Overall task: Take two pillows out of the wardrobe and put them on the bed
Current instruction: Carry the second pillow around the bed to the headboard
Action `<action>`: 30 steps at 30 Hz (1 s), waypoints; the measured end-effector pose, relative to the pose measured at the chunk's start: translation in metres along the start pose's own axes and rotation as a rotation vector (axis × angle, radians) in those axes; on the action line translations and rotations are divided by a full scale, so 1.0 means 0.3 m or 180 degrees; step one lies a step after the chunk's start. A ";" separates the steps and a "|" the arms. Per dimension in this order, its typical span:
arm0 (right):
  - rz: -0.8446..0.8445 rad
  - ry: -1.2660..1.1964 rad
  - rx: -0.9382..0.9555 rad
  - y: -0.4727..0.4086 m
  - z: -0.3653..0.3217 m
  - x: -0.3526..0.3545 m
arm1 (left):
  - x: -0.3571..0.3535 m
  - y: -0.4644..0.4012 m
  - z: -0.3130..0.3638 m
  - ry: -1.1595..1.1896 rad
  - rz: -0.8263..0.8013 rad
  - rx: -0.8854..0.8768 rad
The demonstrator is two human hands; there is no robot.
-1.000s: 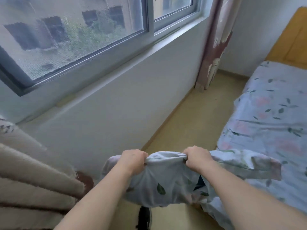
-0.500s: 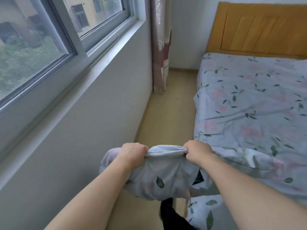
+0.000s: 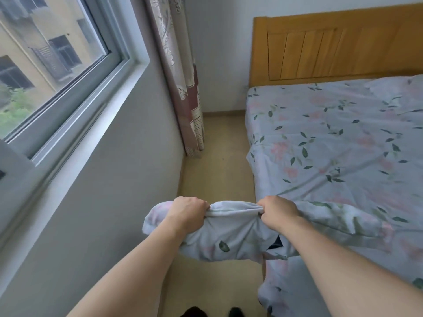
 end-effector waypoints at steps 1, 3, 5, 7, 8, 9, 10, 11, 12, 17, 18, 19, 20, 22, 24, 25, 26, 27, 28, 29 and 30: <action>-0.0014 -0.0011 -0.0049 -0.043 0.005 0.010 | 0.004 -0.054 -0.020 -0.0006 0.0016 -0.0040; -0.0071 -0.0031 -0.0142 -0.127 0.009 0.021 | 0.002 -0.152 -0.058 -0.0019 0.0029 -0.0122; -0.0096 -0.0056 -0.0236 -0.222 0.006 0.029 | -0.012 -0.258 -0.111 -0.0013 -0.0015 -0.0190; -0.0127 -0.0068 -0.0312 -0.310 -0.004 0.043 | -0.010 -0.360 -0.168 -0.0007 -0.0037 -0.0264; -0.0135 -0.0083 -0.0354 -0.361 -0.009 0.050 | -0.005 -0.416 -0.202 0.0010 -0.0008 -0.0302; -0.0133 -0.0092 -0.0399 -0.418 -0.015 0.059 | 0.000 -0.476 -0.239 0.0032 0.0042 -0.0351; -0.0123 -0.0116 -0.0449 -0.474 -0.023 0.072 | 0.008 -0.534 -0.279 0.0049 0.0088 -0.0393; -0.0086 -0.0143 -0.0487 -0.531 -0.032 0.086 | 0.022 -0.590 -0.320 0.0069 0.0127 -0.0431; -0.0029 -0.0183 -0.0530 -0.595 -0.044 0.107 | 0.041 -0.652 -0.366 0.0089 0.0167 -0.0467; 0.0090 -0.0274 -0.0728 -0.843 -0.091 0.217 | 0.132 -0.913 -0.534 0.0046 0.0368 -0.0712; 0.0131 -0.0299 -0.0757 -0.892 -0.094 0.236 | 0.149 -0.969 -0.561 0.0008 0.0403 -0.0763; 0.0165 -0.0297 -0.0766 -0.930 -0.095 0.253 | 0.164 -1.017 -0.584 -0.0019 0.0433 -0.0805; 0.0170 -0.0289 -0.0798 -0.968 -0.092 0.268 | 0.176 -1.066 -0.603 -0.0045 0.0451 -0.0861; 0.0165 -0.0282 -0.0876 -1.046 -0.065 0.288 | 0.186 -1.160 -0.616 -0.0086 0.0461 -0.0961; 0.0173 -0.0321 -0.0959 -1.122 -0.026 0.302 | 0.192 -1.252 -0.614 -0.0132 0.0458 -0.1029; 0.0183 -0.0356 -0.1000 -1.168 -0.001 0.309 | 0.196 -1.307 -0.611 -0.0141 0.0458 -0.1068; 0.0182 -0.0382 -0.1040 -1.214 0.026 0.314 | 0.202 -1.360 -0.606 -0.0158 0.0453 -0.1107; 0.0170 -0.0391 -0.1068 -1.257 0.051 0.318 | 0.209 -1.411 -0.601 -0.0172 0.0433 -0.1127; 0.0167 -0.0395 -0.1092 -1.313 0.087 0.325 | 0.216 -1.479 -0.593 -0.0175 0.0423 -0.1151; 0.0169 -0.0385 -0.1105 -1.353 0.112 0.326 | 0.222 -1.525 -0.587 -0.0171 0.0393 -0.1150; 0.0193 -0.0364 -0.1110 -1.417 0.154 0.335 | 0.228 -1.603 -0.575 -0.0155 0.0366 -0.1145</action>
Point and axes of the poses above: each hand's wrist, its own y-axis away from the middle knuckle, its own x-axis out of the back of the hand, z = x × y, the point moved 2 cm from there along -y, towards the middle knuckle, and after that the axes turned 7 degrees about z, right-handed, at the moved point
